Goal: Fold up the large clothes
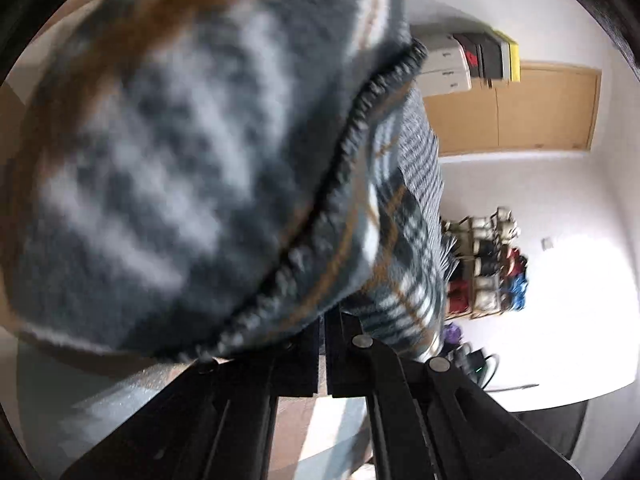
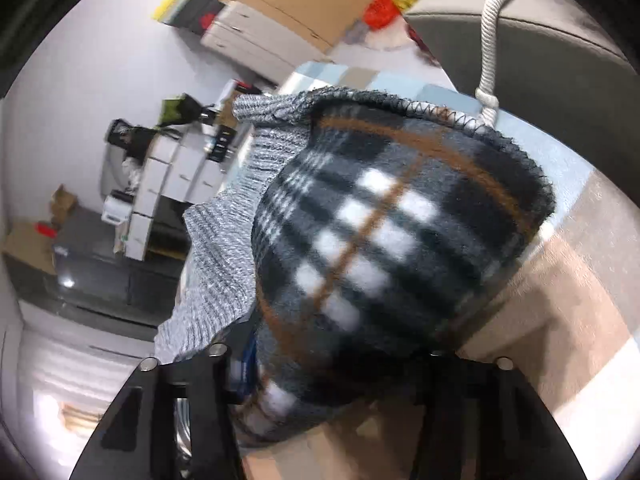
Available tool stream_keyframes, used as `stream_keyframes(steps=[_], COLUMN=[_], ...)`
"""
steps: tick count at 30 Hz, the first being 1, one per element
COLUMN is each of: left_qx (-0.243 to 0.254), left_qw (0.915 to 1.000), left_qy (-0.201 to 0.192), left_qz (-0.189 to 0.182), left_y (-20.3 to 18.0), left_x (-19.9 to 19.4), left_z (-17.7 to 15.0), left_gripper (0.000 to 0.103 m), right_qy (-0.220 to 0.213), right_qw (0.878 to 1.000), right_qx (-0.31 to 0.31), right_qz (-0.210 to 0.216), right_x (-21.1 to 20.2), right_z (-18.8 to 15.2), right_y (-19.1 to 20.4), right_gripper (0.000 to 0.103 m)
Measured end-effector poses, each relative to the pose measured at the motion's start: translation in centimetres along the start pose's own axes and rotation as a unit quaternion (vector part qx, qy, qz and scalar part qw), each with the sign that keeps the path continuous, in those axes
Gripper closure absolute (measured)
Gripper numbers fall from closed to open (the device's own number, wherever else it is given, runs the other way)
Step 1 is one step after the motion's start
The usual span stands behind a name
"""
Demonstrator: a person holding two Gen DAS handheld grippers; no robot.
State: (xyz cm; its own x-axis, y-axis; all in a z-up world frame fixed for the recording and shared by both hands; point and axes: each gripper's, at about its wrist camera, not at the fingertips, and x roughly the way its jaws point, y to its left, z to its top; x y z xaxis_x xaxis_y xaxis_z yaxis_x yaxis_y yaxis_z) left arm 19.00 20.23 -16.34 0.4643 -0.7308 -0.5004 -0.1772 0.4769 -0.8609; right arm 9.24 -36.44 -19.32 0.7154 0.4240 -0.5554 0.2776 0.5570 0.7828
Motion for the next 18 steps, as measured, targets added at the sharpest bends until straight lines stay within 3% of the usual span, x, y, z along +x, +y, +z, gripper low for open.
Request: stream_keyframes(steps=[3, 10, 18], left_qx=[0.007, 0.007, 0.058], left_qw=[0.9998, 0.9972, 0.991], left_qy=[-0.012, -0.063, -0.118], left_qz=[-0.011, -0.039, -0.027], left_y=[-0.5, 0.1, 0.2], left_x=[-0.5, -2.1, -7.0], left_z=[0.2, 0.6, -0.5], left_gripper=[0.103, 0.103, 0.103], right_qy=[-0.005, -0.07, -0.06], right_qw=[1.0, 0.987, 0.978], right_qx=[-0.011, -0.138, -0.18], right_qz=[-0.006, -0.05, -0.082], right_x=[-0.5, -3.3, -5.0], right_z=[0.2, -0.7, -2.7], right_y=[0.4, 4.7, 4.5], right_gripper=[0.066, 0.074, 0.075])
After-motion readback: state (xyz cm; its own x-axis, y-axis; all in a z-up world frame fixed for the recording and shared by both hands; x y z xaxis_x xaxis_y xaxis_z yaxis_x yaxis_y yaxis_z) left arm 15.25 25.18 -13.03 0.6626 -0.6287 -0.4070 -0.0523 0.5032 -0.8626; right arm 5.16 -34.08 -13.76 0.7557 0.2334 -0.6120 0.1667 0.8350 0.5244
